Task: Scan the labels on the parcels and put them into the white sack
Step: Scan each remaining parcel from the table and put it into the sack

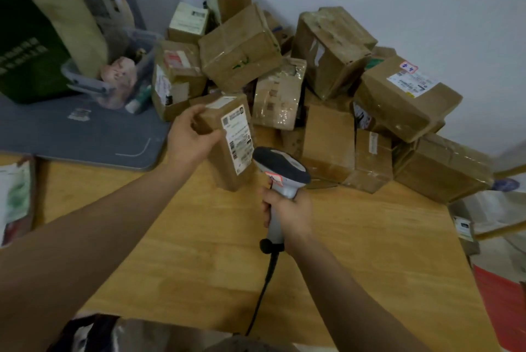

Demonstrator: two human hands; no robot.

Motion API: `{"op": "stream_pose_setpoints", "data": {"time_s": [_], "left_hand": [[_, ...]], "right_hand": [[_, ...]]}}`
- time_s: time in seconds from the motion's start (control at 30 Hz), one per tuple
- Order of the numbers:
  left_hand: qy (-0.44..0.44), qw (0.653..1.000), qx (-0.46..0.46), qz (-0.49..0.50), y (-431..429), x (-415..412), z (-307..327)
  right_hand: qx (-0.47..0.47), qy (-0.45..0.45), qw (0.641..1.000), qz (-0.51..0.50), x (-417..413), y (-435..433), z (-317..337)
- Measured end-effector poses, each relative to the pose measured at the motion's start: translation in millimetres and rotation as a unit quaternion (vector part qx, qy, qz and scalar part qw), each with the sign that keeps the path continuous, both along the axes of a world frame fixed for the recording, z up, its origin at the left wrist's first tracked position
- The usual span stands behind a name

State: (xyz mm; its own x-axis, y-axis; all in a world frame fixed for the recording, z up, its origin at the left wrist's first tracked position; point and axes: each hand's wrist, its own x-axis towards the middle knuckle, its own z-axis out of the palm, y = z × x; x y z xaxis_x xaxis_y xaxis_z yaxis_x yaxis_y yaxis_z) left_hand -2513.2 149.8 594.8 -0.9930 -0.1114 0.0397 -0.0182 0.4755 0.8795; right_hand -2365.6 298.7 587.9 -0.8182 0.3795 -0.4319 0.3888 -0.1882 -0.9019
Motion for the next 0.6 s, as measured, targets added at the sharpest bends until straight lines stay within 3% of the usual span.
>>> {"op": "stream_pose_setpoints", "data": {"time_s": [0.1, 0.6], "left_hand": [[-0.046, 0.997, 0.067, 0.013, -44, 9, 1], [-0.081, 0.984, 0.136, 0.08, -152, 55, 9]], "right_hand": [[-0.008, 0.0, 0.999, 0.046, 0, -18, 8], [0.041, -0.002, 0.982, 0.186, 20, -85, 32]]}}
